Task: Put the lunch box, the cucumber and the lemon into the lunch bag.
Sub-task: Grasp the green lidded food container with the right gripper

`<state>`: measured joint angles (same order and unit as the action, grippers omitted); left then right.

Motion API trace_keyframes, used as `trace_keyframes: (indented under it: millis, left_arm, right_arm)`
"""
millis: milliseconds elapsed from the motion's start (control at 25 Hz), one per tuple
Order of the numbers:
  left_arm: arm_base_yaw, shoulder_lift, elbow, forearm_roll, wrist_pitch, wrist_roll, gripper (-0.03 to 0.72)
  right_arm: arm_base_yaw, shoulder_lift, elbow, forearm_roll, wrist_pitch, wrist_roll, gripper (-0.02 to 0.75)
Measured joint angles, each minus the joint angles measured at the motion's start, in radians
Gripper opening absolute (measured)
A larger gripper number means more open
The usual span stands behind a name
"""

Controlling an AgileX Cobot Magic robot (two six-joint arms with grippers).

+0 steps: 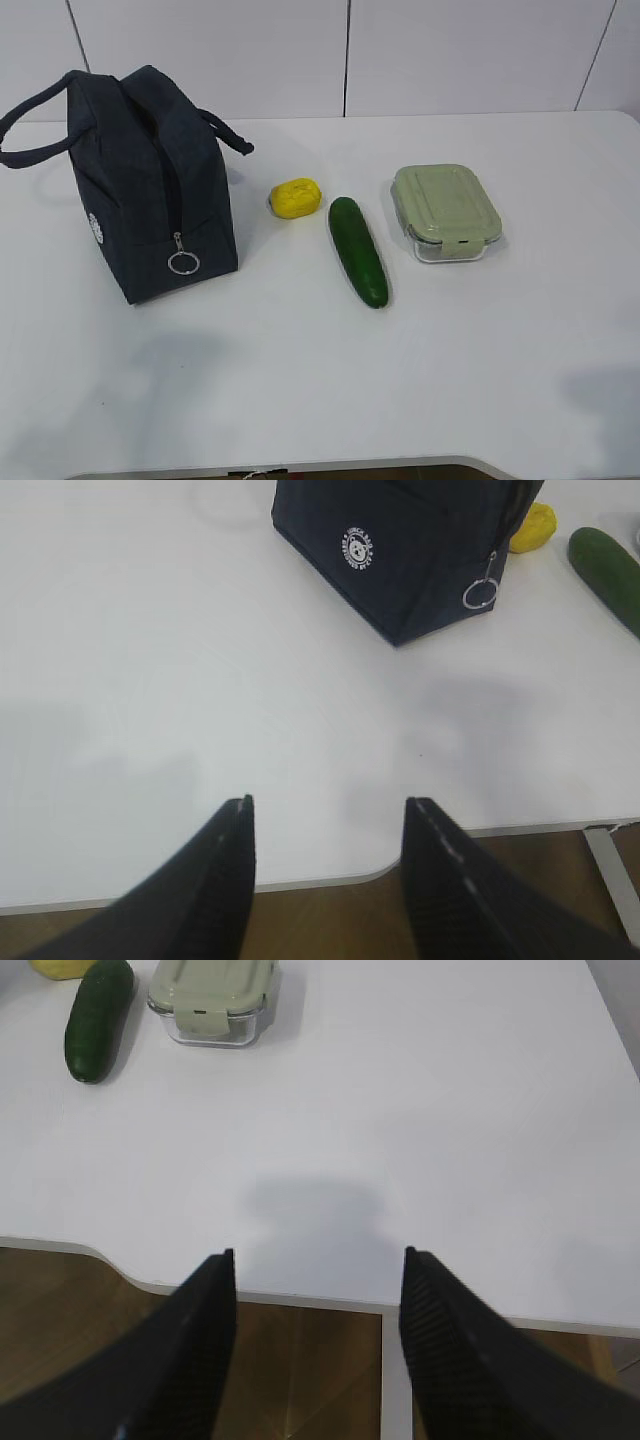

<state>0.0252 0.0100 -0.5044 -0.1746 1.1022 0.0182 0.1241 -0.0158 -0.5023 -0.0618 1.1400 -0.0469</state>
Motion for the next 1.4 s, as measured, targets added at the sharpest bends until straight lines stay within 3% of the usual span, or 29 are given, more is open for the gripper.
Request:
trace_keyframes:
  millis: [1400]
  left_arm:
    - [0.000,0.000,0.000,0.000,0.000,0.000,0.338]
  right_arm:
    - [0.000,0.000,0.000,0.000,0.000,0.000,0.427]
